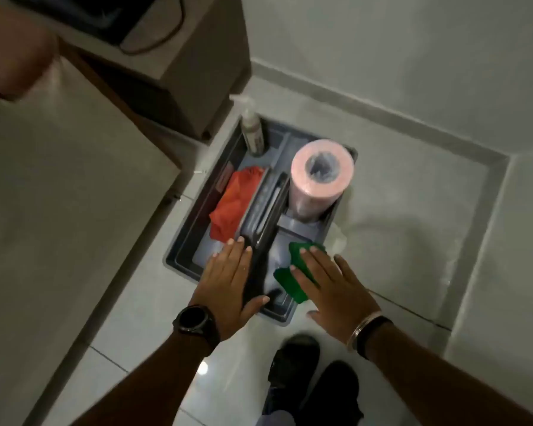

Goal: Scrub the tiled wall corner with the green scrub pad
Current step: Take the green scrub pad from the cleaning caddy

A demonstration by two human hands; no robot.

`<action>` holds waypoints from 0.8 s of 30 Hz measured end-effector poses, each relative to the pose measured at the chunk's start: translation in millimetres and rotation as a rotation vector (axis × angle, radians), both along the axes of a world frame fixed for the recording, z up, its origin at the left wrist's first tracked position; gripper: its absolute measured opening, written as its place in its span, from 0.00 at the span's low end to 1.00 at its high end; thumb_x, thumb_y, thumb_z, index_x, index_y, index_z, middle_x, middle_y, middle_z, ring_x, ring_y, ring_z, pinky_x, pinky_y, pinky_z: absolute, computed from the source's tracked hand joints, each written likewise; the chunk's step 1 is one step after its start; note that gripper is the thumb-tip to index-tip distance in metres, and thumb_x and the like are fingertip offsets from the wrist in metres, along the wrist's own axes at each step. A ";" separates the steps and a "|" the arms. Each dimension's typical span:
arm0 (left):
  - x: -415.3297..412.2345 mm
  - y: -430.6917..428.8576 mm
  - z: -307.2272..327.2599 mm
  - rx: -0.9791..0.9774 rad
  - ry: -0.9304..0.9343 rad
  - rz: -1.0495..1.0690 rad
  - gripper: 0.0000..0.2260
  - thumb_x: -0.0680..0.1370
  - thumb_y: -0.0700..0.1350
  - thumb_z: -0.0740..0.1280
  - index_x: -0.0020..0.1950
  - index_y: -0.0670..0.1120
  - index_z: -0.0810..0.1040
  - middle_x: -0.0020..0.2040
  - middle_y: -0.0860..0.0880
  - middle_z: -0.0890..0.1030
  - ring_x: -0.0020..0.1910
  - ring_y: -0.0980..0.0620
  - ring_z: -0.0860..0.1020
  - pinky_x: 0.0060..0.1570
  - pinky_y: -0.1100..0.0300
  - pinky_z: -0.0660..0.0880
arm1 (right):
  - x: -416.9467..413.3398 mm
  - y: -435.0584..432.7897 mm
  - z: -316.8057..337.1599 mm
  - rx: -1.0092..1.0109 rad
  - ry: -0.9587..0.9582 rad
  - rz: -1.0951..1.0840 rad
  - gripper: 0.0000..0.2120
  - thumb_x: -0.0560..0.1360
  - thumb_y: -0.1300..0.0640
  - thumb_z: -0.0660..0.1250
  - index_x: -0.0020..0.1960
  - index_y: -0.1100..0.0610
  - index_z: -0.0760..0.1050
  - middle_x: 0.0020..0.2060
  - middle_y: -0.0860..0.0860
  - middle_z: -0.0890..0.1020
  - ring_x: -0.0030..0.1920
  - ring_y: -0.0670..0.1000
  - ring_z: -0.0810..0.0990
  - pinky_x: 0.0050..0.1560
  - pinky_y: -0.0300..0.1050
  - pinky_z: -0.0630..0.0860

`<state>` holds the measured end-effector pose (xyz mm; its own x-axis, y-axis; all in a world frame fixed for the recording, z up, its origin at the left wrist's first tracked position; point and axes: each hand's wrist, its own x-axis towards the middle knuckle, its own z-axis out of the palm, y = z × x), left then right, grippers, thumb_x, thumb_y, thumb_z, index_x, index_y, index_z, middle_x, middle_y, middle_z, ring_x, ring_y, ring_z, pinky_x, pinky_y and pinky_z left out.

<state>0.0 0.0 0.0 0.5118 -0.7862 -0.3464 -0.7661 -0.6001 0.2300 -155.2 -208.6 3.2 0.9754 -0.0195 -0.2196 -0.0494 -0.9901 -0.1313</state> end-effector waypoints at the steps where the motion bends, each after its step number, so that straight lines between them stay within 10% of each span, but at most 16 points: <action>1: -1.1 0.8 -10.2 0.006 -0.030 -0.031 0.42 0.77 0.70 0.57 0.81 0.42 0.58 0.82 0.39 0.58 0.80 0.39 0.60 0.75 0.39 0.56 | 6.7 -2.4 -9.3 -0.014 -0.002 0.042 0.45 0.63 0.48 0.78 0.74 0.55 0.62 0.74 0.62 0.64 0.74 0.65 0.61 0.67 0.69 0.67; 16: -4.5 1.3 -26.0 0.014 -0.112 -0.081 0.39 0.80 0.69 0.51 0.81 0.41 0.62 0.81 0.39 0.64 0.79 0.39 0.63 0.75 0.37 0.59 | 31.1 -46.2 -11.1 -0.015 -0.230 0.506 0.18 0.72 0.57 0.73 0.60 0.53 0.77 0.58 0.52 0.82 0.63 0.57 0.77 0.65 0.58 0.73; 24: -21.3 -6.3 24.1 -0.026 -0.020 -0.116 0.36 0.83 0.67 0.47 0.75 0.40 0.71 0.75 0.38 0.73 0.74 0.37 0.72 0.79 0.40 0.61 | -18.0 -72.9 40.1 0.022 -0.300 0.296 0.08 0.77 0.58 0.63 0.52 0.51 0.80 0.49 0.49 0.84 0.53 0.53 0.81 0.63 0.53 0.75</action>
